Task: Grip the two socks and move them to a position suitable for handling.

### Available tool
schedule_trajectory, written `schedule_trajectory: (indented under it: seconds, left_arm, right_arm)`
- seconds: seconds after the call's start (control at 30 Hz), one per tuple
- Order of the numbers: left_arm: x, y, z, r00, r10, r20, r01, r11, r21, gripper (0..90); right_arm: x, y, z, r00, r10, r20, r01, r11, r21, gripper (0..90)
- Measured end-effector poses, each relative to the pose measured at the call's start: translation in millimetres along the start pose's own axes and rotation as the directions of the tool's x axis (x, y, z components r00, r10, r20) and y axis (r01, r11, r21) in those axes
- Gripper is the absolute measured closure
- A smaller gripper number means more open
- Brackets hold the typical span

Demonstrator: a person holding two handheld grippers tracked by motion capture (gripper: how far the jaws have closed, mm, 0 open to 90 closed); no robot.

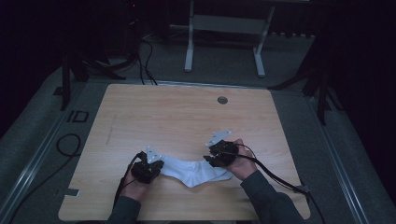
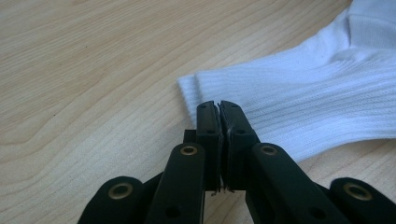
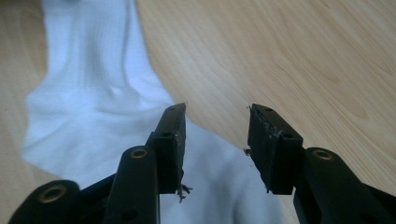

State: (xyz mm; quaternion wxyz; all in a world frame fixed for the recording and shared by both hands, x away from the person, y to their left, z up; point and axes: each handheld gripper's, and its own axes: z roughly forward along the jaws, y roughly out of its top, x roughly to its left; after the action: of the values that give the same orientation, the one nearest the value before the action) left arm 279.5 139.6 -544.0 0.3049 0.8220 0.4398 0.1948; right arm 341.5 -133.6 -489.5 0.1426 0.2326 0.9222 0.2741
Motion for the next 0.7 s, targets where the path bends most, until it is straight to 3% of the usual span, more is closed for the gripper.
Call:
schedule_trajectory:
  seconds: [0.43,0.7]
  left_arm:
    - [1.0,-1.3,0.9,0.9999,-0.010,0.004,0.010,0.9999,-0.001,87.1]
    - [1.5,-3.0,1.7,0.9999,-0.011,0.007,0.011,0.9999,-0.005,87.2]
  right_arm:
    - [-31.3,-20.5,-8.4,0.9933,0.108,0.043,-0.108,0.9941,0.006,58.0]
    - [-41.8,-28.6,-3.3,0.9908,0.131,0.034,-0.133,0.9879,0.079,56.7]
